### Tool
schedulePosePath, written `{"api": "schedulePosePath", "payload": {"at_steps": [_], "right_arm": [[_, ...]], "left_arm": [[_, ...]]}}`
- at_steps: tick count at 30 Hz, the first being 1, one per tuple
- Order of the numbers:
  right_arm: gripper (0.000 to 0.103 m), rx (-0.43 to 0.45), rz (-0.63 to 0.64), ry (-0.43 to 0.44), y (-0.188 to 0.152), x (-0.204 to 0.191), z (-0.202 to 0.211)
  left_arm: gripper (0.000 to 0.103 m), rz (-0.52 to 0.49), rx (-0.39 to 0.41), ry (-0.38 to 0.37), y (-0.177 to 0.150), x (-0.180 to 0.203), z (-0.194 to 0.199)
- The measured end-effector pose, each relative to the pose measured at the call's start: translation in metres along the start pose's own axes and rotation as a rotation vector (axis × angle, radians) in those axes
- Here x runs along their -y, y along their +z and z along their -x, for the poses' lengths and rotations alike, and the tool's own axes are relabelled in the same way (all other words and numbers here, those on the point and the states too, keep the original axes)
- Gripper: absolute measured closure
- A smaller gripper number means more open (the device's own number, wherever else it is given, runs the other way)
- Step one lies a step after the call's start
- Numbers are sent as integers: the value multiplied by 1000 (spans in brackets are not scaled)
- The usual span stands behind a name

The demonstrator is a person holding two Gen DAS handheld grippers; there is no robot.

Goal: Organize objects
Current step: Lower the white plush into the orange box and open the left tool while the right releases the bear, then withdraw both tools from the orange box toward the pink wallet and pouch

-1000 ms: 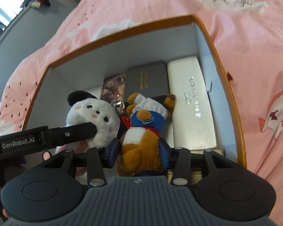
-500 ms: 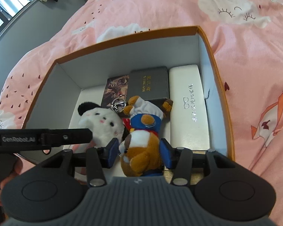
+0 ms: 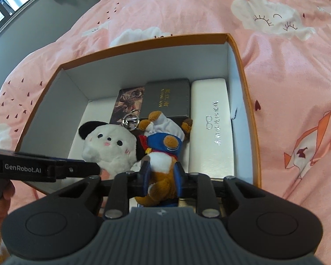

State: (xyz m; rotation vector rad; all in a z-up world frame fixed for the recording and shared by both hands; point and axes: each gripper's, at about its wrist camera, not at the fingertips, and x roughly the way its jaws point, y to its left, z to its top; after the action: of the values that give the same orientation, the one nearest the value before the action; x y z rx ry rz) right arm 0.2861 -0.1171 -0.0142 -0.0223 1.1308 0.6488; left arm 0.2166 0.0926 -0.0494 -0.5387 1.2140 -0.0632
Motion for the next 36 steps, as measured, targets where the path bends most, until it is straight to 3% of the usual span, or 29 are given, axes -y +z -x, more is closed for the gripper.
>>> {"api": "schedulePosePath", "payload": {"at_steps": [11,20,26,29,32,36], "right_arm": [[77,26,20,-15,-3,-4,3],[66,268,123,0,-36,-38,66],[61,365,168,43,-75,-63,93],[61,342,191,36,-98,-74,92],[61,261,175,67,-117,-76,85],[61,165,192,43,-143,-82,72]], "left_arm": [[61,-44,56,24,-7,8,9],[61,-144,287,-18,-51,25,89],[61,-154,340,33,-103,20,118],[61,-153,335,77,-126,15,118],[61,-150,302,85,-148,9,115],[61,-192,267,127,-180,12,110]]}}
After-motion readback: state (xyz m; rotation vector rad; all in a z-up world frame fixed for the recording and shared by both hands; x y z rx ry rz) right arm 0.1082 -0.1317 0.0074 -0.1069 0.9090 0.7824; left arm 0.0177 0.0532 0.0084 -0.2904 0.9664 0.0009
